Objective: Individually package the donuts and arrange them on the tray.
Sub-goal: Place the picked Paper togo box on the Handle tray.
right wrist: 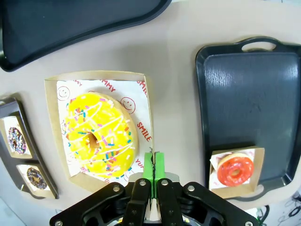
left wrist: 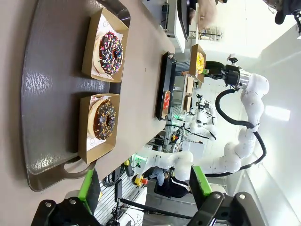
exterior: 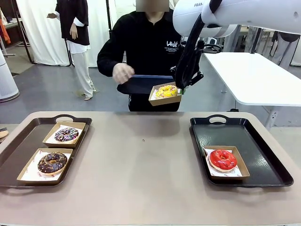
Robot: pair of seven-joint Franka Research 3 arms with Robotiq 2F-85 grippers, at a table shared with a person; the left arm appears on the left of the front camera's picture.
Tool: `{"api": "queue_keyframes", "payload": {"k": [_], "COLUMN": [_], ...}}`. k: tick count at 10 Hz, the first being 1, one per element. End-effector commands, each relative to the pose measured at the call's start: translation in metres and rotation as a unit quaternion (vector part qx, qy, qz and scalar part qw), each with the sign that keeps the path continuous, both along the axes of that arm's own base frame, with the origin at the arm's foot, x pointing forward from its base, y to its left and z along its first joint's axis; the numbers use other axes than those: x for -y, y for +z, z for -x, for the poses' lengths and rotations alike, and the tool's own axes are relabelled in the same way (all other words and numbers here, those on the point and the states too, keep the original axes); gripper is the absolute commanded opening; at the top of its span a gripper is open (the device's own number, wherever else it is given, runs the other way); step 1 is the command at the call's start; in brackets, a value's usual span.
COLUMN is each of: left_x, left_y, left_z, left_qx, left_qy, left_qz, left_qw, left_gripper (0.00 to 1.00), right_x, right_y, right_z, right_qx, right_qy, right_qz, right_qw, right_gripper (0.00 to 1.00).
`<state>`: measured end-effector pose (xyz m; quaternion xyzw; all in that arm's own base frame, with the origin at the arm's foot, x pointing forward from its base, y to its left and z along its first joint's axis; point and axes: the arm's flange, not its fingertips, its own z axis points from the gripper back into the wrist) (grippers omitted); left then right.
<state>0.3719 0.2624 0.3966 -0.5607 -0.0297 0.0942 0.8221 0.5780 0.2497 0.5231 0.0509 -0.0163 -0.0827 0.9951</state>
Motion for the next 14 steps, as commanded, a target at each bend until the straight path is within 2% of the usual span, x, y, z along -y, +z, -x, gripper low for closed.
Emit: {"api": "queue_keyframes", "payload": {"k": [1,14], "left_x": [0.0005,0.0005], "left_y": [0.0007,0.0007], "left_z": [0.0005,0.0005], "left_qx": [-0.001,-0.001], "left_qy": [0.008,0.008], "left_qz": [0.007,0.007], "left_qw": [1.0,1.0], "left_gripper": [1.0,1.0], "right_x": [0.0011,0.0011], "right_y": [-0.0015,-0.0015], "right_z": [0.0012,0.0012], "right_qx": [0.002,0.002], "right_qy": [0.0,0.0], "right_qz": [0.002,0.002], "right_qw": [1.0,1.0], "right_gripper": [0.0,0.0]}}
